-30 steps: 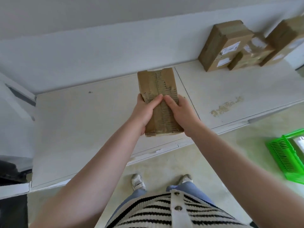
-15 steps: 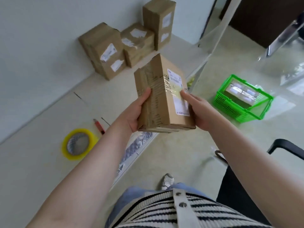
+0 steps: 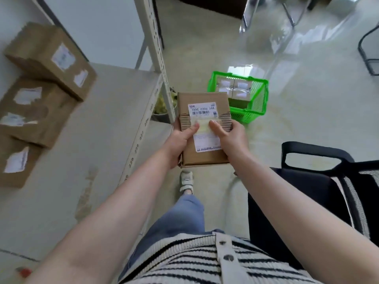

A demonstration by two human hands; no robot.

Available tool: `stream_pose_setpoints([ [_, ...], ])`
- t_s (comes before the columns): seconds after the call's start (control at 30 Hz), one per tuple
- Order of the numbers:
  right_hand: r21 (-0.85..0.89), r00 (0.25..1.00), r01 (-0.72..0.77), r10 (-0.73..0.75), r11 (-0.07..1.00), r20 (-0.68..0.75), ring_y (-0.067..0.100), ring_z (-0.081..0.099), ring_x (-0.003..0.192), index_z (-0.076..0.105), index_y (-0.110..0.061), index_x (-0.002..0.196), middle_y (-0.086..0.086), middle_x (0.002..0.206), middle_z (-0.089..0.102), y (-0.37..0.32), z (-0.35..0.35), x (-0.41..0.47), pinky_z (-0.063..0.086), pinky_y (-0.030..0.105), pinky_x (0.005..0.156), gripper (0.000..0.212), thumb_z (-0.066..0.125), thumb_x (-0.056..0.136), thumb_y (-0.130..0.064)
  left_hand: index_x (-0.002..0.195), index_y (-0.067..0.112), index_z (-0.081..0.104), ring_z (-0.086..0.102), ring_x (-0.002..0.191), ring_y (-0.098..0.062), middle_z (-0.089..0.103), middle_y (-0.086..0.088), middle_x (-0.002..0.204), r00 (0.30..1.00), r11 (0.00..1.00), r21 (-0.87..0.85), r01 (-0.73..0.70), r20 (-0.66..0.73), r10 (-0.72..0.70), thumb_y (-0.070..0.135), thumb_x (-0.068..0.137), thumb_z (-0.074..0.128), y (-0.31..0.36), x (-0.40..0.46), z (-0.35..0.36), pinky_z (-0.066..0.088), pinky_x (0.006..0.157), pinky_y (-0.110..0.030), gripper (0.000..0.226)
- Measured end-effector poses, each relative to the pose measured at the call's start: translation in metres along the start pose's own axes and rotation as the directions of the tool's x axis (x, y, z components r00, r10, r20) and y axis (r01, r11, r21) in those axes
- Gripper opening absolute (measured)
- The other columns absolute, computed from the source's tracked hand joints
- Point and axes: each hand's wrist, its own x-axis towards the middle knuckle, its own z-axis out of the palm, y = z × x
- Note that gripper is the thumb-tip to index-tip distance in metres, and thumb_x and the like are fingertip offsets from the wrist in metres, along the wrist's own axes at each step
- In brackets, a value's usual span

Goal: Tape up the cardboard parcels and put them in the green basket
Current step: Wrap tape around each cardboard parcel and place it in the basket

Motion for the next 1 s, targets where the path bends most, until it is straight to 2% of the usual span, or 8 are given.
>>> stream_pose_setpoints([
  [0.17,0.015,0.994,-0.071,0.072,0.997,-0.085,0.020,0.069,0.097,0.068,-0.023,0.100,-0.005,0.100,0.074,-0.006,-0.012,0.095,0.053,0.047,0.090,0.044,0.073,0.074,-0.059,0.145,0.012,0.038,0.066,0.113,-0.030,0.064,-0.013,0.129,0.997,0.996,0.075,0.051,0.052,-0.055,0.022,0.096,0.061,0.027,0.107,0.025,0.057,0.091,-0.040,0.054],
  [0.4,0.051,0.969,-0.174,0.180,0.983,-0.168,0.021,0.066,0.103,0.065,-0.023,0.105,-0.003,0.108,0.072,-0.031,-0.028,0.215,0.051,0.046,0.094,0.046,0.072,0.077,-0.058,0.142,0.019,0.037,0.068,0.108,-0.025,0.065,-0.009,0.128,0.984,0.982,0.152,0.112,0.122,-0.131,0.023,0.094,0.065,0.079,0.239,0.060,0.058,0.086,-0.036,0.056],
  [0.53,0.048,0.963,-0.190,0.195,0.981,-0.184,0.021,0.066,0.102,0.062,-0.025,0.097,-0.004,0.104,0.071,-0.041,-0.042,0.277,0.051,0.045,0.094,0.040,0.072,0.077,-0.059,0.136,0.021,0.041,0.070,0.099,-0.020,0.067,-0.006,0.123,0.977,0.976,0.165,0.142,0.134,-0.164,0.022,0.094,0.065,0.102,0.300,0.084,0.059,0.082,-0.033,0.048],
  [0.6,0.044,0.959,-0.215,0.219,0.976,-0.180,0.022,0.064,0.106,0.064,-0.022,0.102,-0.004,0.109,0.069,-0.045,-0.050,0.311,0.050,0.045,0.096,0.048,0.071,0.075,-0.062,0.136,0.020,0.042,0.069,0.104,-0.022,0.066,-0.007,0.125,0.976,0.974,0.170,0.153,0.130,-0.176,0.021,0.094,0.065,0.112,0.330,0.097,0.057,0.088,-0.036,0.048],
  [0.67,0.048,0.957,-0.239,0.243,0.970,-0.158,0.024,0.062,0.113,0.063,-0.017,0.120,0.000,0.120,0.067,-0.050,-0.059,0.348,0.049,0.045,0.098,0.067,0.070,0.074,-0.065,0.138,0.019,0.042,0.067,0.110,-0.026,0.065,-0.008,0.127,0.974,0.970,0.175,0.169,0.123,-0.192,0.022,0.095,0.065,0.123,0.362,0.113,0.055,0.093,-0.039,0.049],
  [0.77,0.062,0.961,-0.244,0.250,0.968,-0.115,0.025,0.061,0.116,0.059,-0.014,0.129,0.004,0.126,0.066,-0.060,-0.074,0.405,0.048,0.046,0.101,0.077,0.072,0.072,-0.064,0.142,0.018,0.041,0.066,0.111,-0.026,0.065,-0.008,0.129,0.975,0.969,0.162,0.184,0.097,-0.201,0.022,0.095,0.064,0.141,0.409,0.136,0.055,0.093,-0.039,0.052],
  [0.93,-0.004,0.972,-0.222,0.221,0.975,-0.083,0.020,0.067,0.098,0.064,-0.024,0.100,-0.005,0.103,0.071,-0.081,-0.096,0.491,0.052,0.042,0.093,0.042,0.073,0.076,-0.058,0.143,0.019,0.040,0.066,0.113,-0.025,0.064,-0.006,0.130,0.974,0.965,0.156,0.209,0.050,-0.219,0.026,0.094,0.066,0.172,0.478,0.169,0.053,0.097,-0.041,0.056],
  [1.0,-0.024,0.973,-0.220,0.218,0.975,-0.072,0.019,0.067,0.097,0.063,-0.027,0.097,-0.007,0.098,0.070,-0.087,-0.102,0.522,0.052,0.038,0.091,0.037,0.073,0.078,-0.056,0.142,0.019,0.040,0.066,0.112,-0.024,0.065,-0.005,0.130,0.973,0.964,0.151,0.218,0.043,-0.226,0.027,0.094,0.066,0.180,0.505,0.178,0.055,0.093,-0.038,0.056],
])
